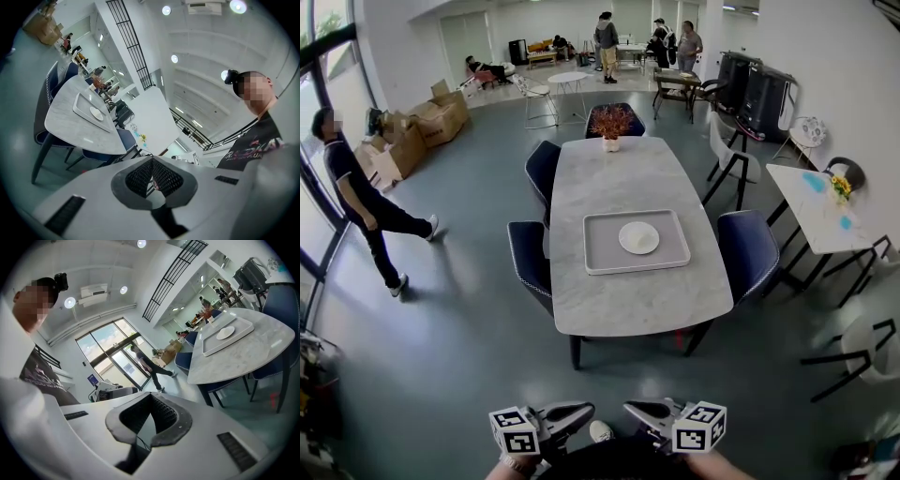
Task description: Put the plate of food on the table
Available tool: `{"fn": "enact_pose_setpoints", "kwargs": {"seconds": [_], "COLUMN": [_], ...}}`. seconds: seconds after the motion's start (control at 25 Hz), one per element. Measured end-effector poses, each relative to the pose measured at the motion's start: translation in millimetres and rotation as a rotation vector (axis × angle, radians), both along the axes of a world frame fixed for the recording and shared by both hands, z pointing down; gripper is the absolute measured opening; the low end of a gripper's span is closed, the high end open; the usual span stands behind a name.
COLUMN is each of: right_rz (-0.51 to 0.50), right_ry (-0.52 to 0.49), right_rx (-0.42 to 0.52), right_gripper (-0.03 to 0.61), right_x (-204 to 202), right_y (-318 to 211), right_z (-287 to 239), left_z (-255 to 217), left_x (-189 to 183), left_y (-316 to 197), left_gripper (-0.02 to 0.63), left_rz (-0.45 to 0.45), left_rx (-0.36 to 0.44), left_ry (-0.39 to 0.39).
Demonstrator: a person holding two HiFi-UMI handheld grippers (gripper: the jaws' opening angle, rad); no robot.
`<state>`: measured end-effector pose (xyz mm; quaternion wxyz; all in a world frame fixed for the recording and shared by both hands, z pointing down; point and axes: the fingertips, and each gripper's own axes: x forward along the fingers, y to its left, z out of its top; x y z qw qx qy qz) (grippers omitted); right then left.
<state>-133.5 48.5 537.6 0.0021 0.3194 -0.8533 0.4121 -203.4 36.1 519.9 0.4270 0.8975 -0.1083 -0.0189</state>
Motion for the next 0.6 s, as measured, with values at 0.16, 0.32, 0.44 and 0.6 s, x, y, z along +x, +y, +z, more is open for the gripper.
{"fn": "enact_pose_setpoints", "kwargs": {"seconds": [0.16,0.32,0.44,0.6], "right_rz": [0.002,-0.006,-0.005,0.002], "right_ry": [-0.005,-0.008,-0.003,0.003], "right_rx": [-0.004,-0.009,-0.009,-0.001], "right_gripper": [0.009,0.009,0.009,0.009], "right_x": [0.5,0.2,1.1,-0.8], "right_y": [-0.6,-3.6,-3.7,-3.7], "right_z": [2.9,2.9,2.9,4.9], "left_z": [1.1,1.7,1.0,2.4], "left_x": [-2.7,-1.5,-1.6,-4.8], "left_y": [-1.3,-4.2,-3.9,-2.4], "left_gripper": [0.006,0.008,0.006,0.006], "left_rz": [-0.012,-0.016,-0.019,-0.018], "left_rx": [-0.007,-0.006,-0.007,-0.004], "left_ry": [-0.003,-0.002,0.000,-0.003]}}
